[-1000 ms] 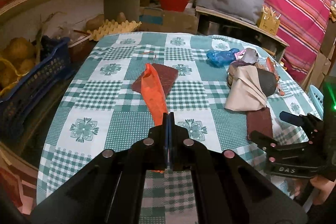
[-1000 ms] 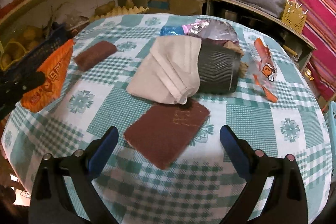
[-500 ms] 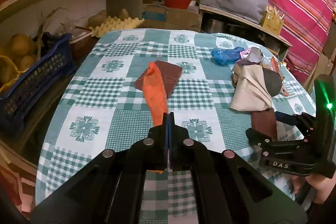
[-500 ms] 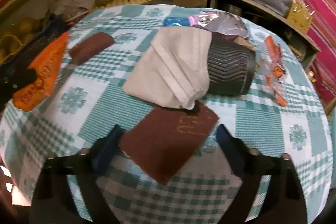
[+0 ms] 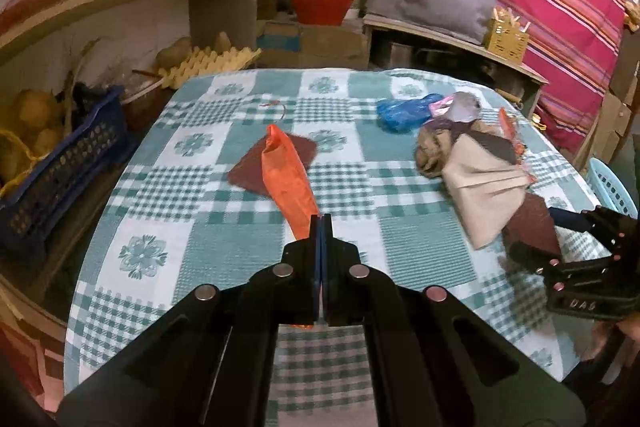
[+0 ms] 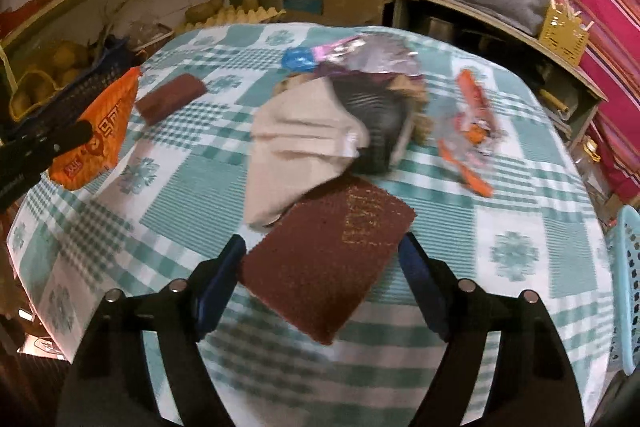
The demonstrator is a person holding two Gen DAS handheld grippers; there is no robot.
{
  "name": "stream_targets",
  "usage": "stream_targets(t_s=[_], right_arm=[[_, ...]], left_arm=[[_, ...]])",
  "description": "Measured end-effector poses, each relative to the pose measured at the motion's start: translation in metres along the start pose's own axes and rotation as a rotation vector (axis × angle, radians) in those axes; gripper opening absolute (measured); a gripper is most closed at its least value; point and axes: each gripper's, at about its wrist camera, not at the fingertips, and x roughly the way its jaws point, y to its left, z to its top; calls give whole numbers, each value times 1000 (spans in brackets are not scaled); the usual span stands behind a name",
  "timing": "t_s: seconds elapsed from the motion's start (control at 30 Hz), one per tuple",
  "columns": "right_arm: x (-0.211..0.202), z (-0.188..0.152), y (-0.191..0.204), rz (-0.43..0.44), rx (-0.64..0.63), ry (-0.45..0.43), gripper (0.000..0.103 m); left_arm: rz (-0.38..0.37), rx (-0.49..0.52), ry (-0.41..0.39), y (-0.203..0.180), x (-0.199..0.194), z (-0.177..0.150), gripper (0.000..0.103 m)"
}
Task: Collect trash
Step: 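Carry both items to the blue basket and open both tools to drop them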
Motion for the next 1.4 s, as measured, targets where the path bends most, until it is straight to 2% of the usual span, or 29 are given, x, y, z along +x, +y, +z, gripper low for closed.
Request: stream_targets(t_s=[0.27,0.47,0.8,1.07,1.4], right_arm=[[-23,-2,-50,-58,36,-49,77],[-30,-4,-84,-41,115,-87,77],[-59,-8,-135,-76,154,-173,77],[-83,-26,-214,-147,284,-207,77],[-114,-72,-311,-247,460,-236,77]], left_arm=[[-40,25,-40,-30,-6,10,0],[-71,46,-48,-47,-6,13,0],[-130,102,-70,-92,-4,19,0],[-216,169,-120,-167,-6,35,0],[-350,244,-137,-279,1,42,0]])
